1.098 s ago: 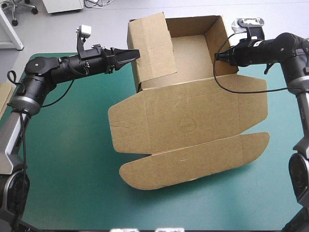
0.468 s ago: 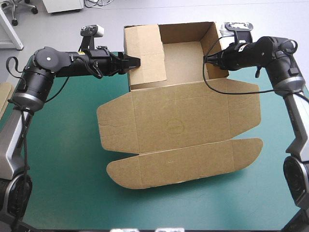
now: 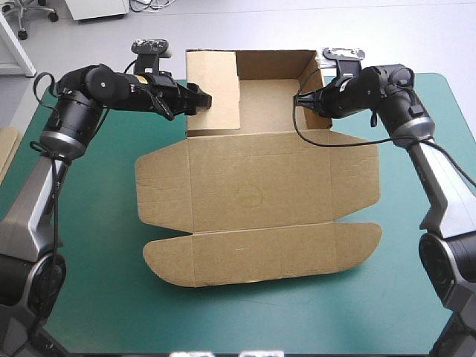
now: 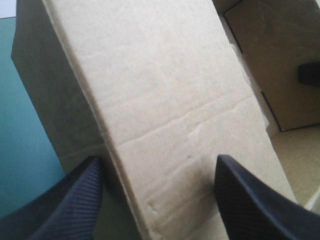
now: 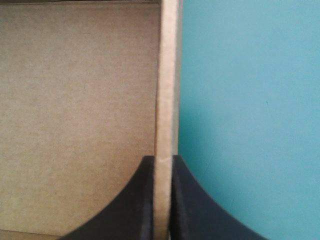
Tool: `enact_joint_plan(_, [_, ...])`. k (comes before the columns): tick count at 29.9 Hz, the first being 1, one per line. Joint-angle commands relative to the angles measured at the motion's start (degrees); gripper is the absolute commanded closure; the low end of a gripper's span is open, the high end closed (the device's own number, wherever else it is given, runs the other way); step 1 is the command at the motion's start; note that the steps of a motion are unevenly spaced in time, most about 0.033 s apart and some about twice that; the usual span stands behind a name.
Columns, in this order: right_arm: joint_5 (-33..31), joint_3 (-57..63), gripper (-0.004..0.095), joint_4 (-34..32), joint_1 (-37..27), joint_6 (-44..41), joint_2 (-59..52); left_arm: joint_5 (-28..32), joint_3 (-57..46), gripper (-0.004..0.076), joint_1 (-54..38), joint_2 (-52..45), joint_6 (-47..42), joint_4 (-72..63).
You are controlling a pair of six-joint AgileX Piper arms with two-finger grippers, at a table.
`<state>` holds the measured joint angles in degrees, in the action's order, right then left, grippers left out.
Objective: Fold the box
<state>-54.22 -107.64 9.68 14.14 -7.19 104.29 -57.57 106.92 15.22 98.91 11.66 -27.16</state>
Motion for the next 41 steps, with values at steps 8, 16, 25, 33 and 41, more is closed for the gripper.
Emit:
enact_joint_plan(8, [4.2, -1.6, 0.0905, 2.1, 0.6, -1.5, -2.4, -3.7, 6.5, 0.0295, 1.5, 2.2, -7.9, 10.0])
enact_joint_plan(16, [4.3, -1.6, 0.0906, 4.2, 0.6, -1.0, -2.4, -3.7, 6.5, 0.0296, 1.6, 3.8, -10.0, 14.4])
enact_joint_plan(25, [0.2, -1.6, 0.0905, -1.0, 2.2, -0.7, -0.3, -4.3, 6.5, 0.0373, 2.0, 5.8, -11.1, 18.5])
enact_joint_plan(33, [-0.5, -1.6, 0.0905, -4.4, 4.7, -1.7, 1.4, -8.6, 6.5, 0.0464, 4.9, 9.2, -13.9, 26.8])
enact_joint_plan(41, [-0.3, -1.6, 0.0905, -5.1, 4.7, -4.3, 1.5, -10.3, 6.5, 0.0539, 5.9, 10.9, -16.0, 28.1])
